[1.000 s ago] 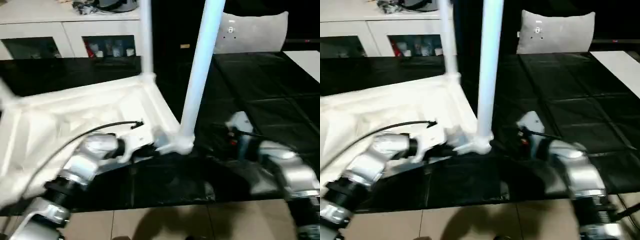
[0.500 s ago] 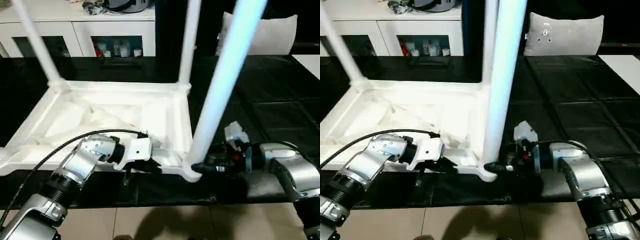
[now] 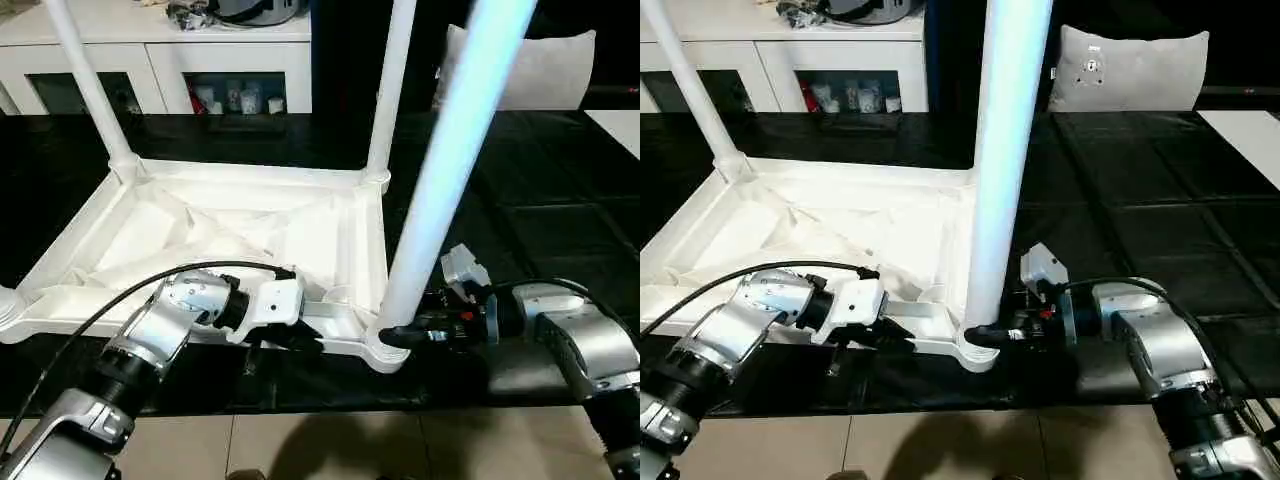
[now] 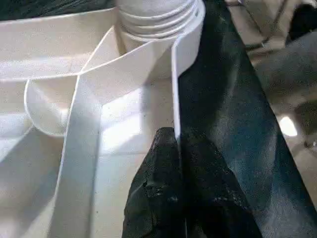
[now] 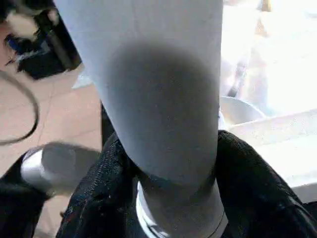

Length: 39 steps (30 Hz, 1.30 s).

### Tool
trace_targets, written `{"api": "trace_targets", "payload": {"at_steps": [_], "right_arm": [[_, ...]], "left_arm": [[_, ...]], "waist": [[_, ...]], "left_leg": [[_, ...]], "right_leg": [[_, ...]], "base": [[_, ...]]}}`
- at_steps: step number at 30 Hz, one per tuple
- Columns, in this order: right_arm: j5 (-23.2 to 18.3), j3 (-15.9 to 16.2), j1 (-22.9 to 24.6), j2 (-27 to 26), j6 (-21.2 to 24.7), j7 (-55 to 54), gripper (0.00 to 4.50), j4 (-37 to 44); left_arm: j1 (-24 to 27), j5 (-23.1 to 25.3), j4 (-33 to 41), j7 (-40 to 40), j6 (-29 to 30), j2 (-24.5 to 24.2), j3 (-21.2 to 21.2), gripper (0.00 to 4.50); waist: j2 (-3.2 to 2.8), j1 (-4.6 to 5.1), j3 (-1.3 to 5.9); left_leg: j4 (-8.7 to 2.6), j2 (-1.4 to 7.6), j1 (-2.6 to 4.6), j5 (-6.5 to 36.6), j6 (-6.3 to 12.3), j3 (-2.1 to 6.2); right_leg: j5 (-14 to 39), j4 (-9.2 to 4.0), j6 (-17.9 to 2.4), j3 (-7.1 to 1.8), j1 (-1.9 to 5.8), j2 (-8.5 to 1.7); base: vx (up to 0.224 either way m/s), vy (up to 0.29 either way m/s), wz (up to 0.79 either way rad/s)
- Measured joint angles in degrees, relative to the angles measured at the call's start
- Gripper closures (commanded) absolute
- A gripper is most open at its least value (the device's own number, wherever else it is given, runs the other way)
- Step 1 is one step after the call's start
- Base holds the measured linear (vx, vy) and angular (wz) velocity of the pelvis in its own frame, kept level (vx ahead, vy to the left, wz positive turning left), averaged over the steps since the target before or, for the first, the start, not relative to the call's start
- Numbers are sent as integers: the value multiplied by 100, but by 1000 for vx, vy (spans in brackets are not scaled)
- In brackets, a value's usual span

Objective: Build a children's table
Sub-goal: Rotate leg to tighten

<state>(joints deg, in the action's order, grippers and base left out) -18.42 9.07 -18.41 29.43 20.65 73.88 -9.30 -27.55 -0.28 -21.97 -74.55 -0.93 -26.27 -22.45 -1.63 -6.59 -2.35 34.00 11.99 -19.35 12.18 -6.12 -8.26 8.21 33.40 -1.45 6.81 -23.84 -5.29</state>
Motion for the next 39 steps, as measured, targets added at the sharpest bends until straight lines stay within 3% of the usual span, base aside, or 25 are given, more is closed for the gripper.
{"api": "trace_targets", "payload": {"at_steps": [4, 10, 16, 19, 20, 25, 32, 35, 39], "right_arm": [[124, -194, 71, -453, 188, -982, 251, 67], [584, -568, -184, -1306, 406, -2867, 254, -185], [925, -943, -682, -2214, 295, -4721, 254, -829], [939, -1082, -712, -2387, 109, -4982, 254, -960], [955, -1088, -712, -2402, 52, -5002, 199, -980], [880, -1093, -642, -2344, -39, -4828, 167, -957], [748, -963, -377, -1820, -320, -3852, 101, -949], [667, -749, -167, -961, -531, -2697, 71, -656], [571, -698, -165, -592, -725, -1970, 71, -482]], "left_arm": [[121, 74, 294, 600, 809, 146, 185, 450], [217, 369, 559, 1759, 1757, 781, 370, 450], [12, 787, 534, 3006, 2559, 1624, 427, 450], [-24, 929, 532, 3227, 2585, 1746, 356, 450], [-34, 948, 532, 3249, 2584, 1750, 344, 450], [-40, 938, 531, 3212, 2496, 1681, 320, 450], [-55, 814, 428, 2698, 1921, 1235, 236, 450], [-72, 583, 260, 2043, 1367, 747, 233, 450], [-88, 511, 13, 1618, 765, 429, 285, 450]], "waist": [[0, 113, 0], [5, 405, 4], [7, 495, 4], [6, 471, 5], [5, 460, 6], [2, 437, 5], [-19, 304, -7], [-31, 231, -13], [-33, 191, -12]], "left_leg": [[0, -4, 27, 3, -25, -5], [4, -9, 32, 0, -29, -10], [4, -10, 24, 3, -28, -8], [-16, -10, 23, 4, -27, -2], [-23, -10, 23, 4, -26, -1], [-28, -9, 21, 3, -26, -1], [-28, -8, 10, 2, -26, 0], [-27, -6, 1, -6, -8, 2], [-25, -5, 3, -13, 3, 2]], "right_leg": [[0, 4, 1, -1, 13, 0], [-2, -23, 4, 9, 20, 7], [-3, -34, 5, 12, 23, 7], [-3, -33, 5, 16, 22, 7], [-3, -32, 5, 17, 21, 8], [-3, -33, 4, 16, 19, 9], [-5, -28, 1, 15, 8, 8], [-5, -30, 2, 13, 5, 4], [-5, -27, 1, 13, 5, 5]], "base": [[0, 0, 0], [0, 0, 0], [0, 0, 0], [0, 0, 0], [0, 0, 0], [0, 0, 0], [0, 0, 0], [0, 0, 0], [0, 0, 0]]}}
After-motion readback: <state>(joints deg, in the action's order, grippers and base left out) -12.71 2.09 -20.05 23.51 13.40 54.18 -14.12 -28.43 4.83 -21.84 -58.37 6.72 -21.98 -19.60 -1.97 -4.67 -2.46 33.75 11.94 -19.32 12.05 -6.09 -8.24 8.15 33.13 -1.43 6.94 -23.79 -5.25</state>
